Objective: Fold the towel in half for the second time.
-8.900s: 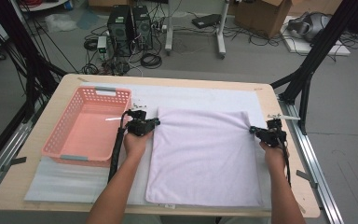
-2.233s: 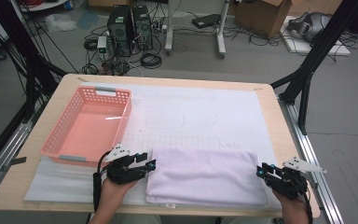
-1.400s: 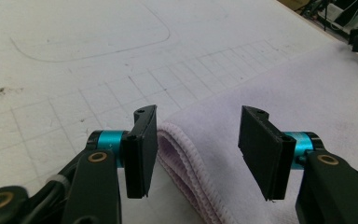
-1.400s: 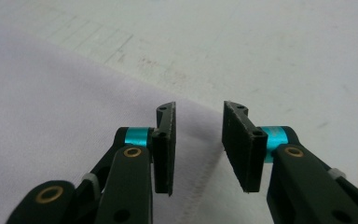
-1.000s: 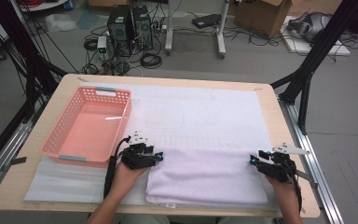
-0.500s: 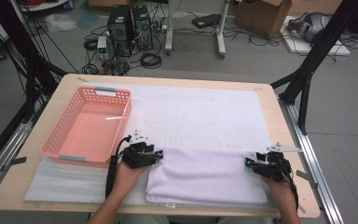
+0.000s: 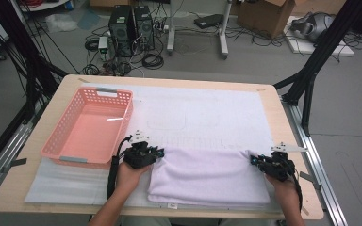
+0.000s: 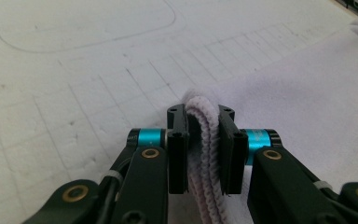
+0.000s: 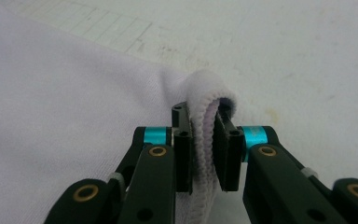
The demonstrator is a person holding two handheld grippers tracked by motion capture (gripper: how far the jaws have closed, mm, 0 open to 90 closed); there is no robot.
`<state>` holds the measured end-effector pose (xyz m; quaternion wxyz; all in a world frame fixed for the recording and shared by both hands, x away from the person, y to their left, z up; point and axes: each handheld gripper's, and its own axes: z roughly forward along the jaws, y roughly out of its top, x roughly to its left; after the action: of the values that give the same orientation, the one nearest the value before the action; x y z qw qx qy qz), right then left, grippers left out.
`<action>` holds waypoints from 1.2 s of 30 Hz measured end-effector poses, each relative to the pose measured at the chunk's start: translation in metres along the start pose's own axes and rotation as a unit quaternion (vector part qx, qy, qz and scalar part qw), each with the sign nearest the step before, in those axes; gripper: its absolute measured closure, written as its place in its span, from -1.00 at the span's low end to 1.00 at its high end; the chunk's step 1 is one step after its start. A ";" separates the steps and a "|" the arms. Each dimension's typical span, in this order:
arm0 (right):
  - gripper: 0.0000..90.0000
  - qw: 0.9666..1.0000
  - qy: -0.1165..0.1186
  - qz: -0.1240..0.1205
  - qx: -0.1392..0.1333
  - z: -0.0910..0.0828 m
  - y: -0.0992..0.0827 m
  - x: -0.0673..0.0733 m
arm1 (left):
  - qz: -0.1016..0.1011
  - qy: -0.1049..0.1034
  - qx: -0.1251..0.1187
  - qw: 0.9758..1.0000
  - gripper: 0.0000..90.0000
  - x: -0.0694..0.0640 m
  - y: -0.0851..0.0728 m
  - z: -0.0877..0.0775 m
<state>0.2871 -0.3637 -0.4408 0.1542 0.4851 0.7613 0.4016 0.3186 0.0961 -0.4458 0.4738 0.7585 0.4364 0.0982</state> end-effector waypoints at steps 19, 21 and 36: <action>0.77 0.997 -0.063 0.009 -0.033 0.035 0.048 -0.026 | -0.037 0.044 -0.031 0.998 0.70 0.033 0.051 0.041; 0.76 0.997 -0.070 0.008 -0.030 0.041 0.053 -0.026 | -0.044 0.044 -0.033 0.998 0.70 0.035 0.051 0.044; 0.29 0.996 -0.056 0.024 -0.067 -0.011 0.031 -0.019 | 0.009 0.006 -0.046 0.999 0.03 0.006 0.042 0.006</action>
<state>0.3082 -0.3790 -0.4132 0.2191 0.5138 0.7109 0.4274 0.3493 0.0897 -0.4165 0.5047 0.7390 0.4277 0.1270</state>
